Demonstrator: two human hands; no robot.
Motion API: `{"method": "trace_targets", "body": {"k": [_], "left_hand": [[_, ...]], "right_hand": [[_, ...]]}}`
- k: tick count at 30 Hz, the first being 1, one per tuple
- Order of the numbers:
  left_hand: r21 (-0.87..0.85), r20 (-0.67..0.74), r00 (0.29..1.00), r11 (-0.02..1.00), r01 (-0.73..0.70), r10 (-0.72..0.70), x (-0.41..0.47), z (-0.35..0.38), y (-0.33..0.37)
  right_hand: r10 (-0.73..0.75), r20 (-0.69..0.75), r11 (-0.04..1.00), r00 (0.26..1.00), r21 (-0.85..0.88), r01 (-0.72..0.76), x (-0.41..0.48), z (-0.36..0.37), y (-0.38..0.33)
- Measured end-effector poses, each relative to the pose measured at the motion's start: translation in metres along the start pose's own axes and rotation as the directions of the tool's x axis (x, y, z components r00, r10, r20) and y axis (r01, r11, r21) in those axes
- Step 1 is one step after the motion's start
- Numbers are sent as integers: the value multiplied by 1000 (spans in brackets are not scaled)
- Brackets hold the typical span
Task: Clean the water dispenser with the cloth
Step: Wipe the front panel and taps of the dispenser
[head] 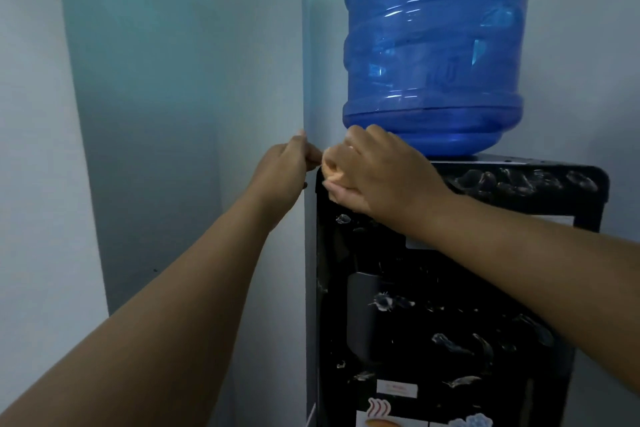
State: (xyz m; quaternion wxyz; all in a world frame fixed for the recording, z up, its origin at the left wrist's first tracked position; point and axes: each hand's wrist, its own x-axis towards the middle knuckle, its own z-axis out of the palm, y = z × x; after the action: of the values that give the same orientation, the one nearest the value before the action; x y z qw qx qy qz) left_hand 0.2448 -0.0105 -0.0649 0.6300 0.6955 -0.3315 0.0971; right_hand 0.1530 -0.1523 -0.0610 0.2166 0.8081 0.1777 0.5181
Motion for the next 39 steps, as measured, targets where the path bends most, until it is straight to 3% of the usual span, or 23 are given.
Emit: {"method": "trace_targets", "body": {"k": [5,7,9,12,16,21,25,28,30,35,39], "left_hand": [[197,-12,995,975,-99,103,12,2,12],[249,-21,990,960,-129,138,15,4,15],[209,-47,989,969,-128,141,16,4,13],[176,-20,994,979,-104,109,15,2,10],[120,62,997,992,-49,42,15,-1,15],[84,52,998,996,-42,38,16,-1,13],[240,-9,998,969,-61,65,22,4,26],[383,57,992,915,-124,110,16,21,36],[340,129,991,937,-79,37,12,34,40],[330,203,969,942,65,-138,24,45,46],[484,150,971,870,93,-187,21,50,50]], "right_hand": [[-6,3,999,1000,-49,6,-12,-8,13],[67,-60,995,996,-67,-71,-14,-9,11],[146,-101,986,984,-61,-153,1,0,-10],[91,-76,984,993,-148,-102,11,12,-24],[50,-105,976,993,-207,-71,-17,-3,11],[195,-170,951,966,-207,-228,6,15,-18],[103,-175,963,979,-229,-143,-18,-2,13],[197,-207,950,958,-202,-238,-18,1,11],[254,-224,943,941,-160,-293,-9,10,3],[162,-249,954,955,-209,-217,-36,-10,33],[329,-265,913,906,-155,-377,-29,-3,15]]}}
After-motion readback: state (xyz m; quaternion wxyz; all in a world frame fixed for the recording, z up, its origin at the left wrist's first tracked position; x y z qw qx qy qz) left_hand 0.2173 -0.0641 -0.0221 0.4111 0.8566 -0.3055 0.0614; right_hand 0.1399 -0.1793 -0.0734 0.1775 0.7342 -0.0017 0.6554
